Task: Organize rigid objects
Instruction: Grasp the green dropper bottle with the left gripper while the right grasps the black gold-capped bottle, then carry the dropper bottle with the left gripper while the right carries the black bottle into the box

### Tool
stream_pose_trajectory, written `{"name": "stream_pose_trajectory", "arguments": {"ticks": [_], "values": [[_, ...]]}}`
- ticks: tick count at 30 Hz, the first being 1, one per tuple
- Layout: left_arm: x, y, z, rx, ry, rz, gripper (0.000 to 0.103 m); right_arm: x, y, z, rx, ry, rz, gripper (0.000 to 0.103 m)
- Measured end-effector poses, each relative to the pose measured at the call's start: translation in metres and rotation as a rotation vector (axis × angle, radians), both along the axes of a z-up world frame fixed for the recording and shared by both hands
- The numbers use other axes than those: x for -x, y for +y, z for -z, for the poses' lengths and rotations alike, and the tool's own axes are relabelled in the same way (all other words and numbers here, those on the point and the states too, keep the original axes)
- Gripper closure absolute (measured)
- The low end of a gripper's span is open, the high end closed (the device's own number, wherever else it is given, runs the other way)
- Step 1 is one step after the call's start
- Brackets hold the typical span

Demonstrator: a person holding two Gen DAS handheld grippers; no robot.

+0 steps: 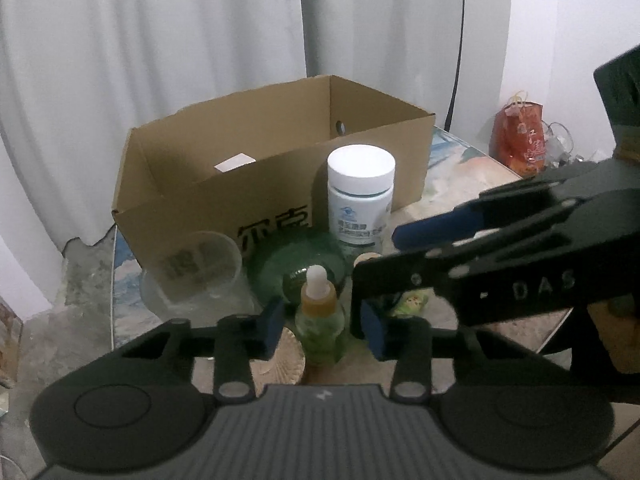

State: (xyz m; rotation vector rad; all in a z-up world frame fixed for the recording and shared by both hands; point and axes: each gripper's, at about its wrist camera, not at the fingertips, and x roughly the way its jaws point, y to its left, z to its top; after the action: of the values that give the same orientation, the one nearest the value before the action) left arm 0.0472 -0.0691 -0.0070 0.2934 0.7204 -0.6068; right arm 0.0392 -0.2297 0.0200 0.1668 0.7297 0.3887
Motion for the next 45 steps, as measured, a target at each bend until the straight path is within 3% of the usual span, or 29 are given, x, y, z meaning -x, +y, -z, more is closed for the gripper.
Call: {"name": "stream_pose_trajectory", "arguments": {"ticks": [6, 16, 26, 32, 34, 45], "values": [[-0.005, 0.004, 0.001, 0.007, 0.019, 0.013, 0.072, -0.008, 0.003, 0.004, 0.011, 0.008, -0.008, 0.064], [-0.009, 0.003, 0.007, 0.013, 0.017, 0.016, 0.073, -0.013, 0.000, 0.011, 0.016, 0.024, 0.009, 0.067], [-0.009, 0.006, 0.007, 0.032, 0.009, 0.014, 0.075, -0.017, 0.001, 0.015, 0.011, 0.037, -0.004, 0.078], [-0.009, 0.008, 0.007, 0.052, 0.011, 0.007, 0.077, -0.017, 0.001, 0.016, 0.012, 0.036, -0.003, 0.079], [-0.009, 0.009, 0.006, 0.063, 0.011, 0.003, 0.082, -0.018, 0.001, 0.015, 0.005, 0.036, -0.004, 0.080], [-0.004, 0.011, 0.001, 0.083, 0.011, -0.006, 0.082, -0.010, 0.006, 0.007, 0.012, 0.004, -0.014, 0.082]]}}
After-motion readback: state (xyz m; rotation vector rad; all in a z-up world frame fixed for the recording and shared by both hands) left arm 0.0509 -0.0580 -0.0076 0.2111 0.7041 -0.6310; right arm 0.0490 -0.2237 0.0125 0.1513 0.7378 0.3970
